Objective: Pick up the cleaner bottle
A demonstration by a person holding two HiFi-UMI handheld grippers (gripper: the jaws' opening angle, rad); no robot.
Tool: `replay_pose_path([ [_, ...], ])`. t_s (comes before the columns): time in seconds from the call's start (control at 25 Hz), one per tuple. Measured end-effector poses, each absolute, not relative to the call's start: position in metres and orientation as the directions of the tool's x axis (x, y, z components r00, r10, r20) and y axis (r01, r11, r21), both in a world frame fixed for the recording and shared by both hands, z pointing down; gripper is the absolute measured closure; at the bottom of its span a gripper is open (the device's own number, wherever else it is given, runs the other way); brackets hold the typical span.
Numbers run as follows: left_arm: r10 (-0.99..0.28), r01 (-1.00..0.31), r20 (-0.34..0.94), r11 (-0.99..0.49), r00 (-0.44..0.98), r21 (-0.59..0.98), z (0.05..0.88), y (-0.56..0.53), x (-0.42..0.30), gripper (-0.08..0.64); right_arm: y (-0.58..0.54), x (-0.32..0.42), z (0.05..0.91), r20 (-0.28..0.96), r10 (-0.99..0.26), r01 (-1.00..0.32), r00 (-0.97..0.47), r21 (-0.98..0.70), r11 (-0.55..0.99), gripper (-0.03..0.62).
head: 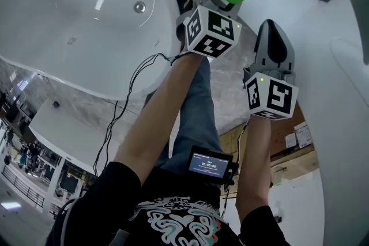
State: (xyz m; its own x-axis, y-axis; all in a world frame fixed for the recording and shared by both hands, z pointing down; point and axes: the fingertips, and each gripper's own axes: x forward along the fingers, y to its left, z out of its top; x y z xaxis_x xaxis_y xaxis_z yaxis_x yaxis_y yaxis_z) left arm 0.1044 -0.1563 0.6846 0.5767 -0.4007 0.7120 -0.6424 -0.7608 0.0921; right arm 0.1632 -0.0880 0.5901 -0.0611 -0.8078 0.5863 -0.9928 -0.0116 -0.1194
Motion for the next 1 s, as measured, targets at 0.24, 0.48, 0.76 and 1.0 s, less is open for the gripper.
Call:
replay_pose_path([
  [0.24,-0.436,-0.687,0.69,-0.716,0.578,0.123,0.699,-0.17,0.11,0.285,-0.094,0.169,0.592,0.581,-0.812,-0.993,-0.061,-0.115,-0.008,0.565],
  [0.48,-0.422,-0.692,0.694,-0.706,0.583,0.152,0.714,-0.164,0.114,0.285,-0.092,0.173,0.598,0.592,-0.804,-0.993,-0.058,-0.12,-0.017,0.565],
  [0.76,-0.422,-0.68,0.694,-0.721,0.584,0.135,0.723,-0.17,0.116,0.285,-0.103,0.17,0.601,0.594,-0.8,-0.991,-0.078,-0.132,-0.002,0.565],
  [1.0,-0.464,-0.686,0.693,-0.725,0.553,0.063,0.729,-0.175,0.122,0.285,-0.102,0.178,0.604,0.594,-0.801,-0.991,-0.069,-0.133,-0.013,0.565],
])
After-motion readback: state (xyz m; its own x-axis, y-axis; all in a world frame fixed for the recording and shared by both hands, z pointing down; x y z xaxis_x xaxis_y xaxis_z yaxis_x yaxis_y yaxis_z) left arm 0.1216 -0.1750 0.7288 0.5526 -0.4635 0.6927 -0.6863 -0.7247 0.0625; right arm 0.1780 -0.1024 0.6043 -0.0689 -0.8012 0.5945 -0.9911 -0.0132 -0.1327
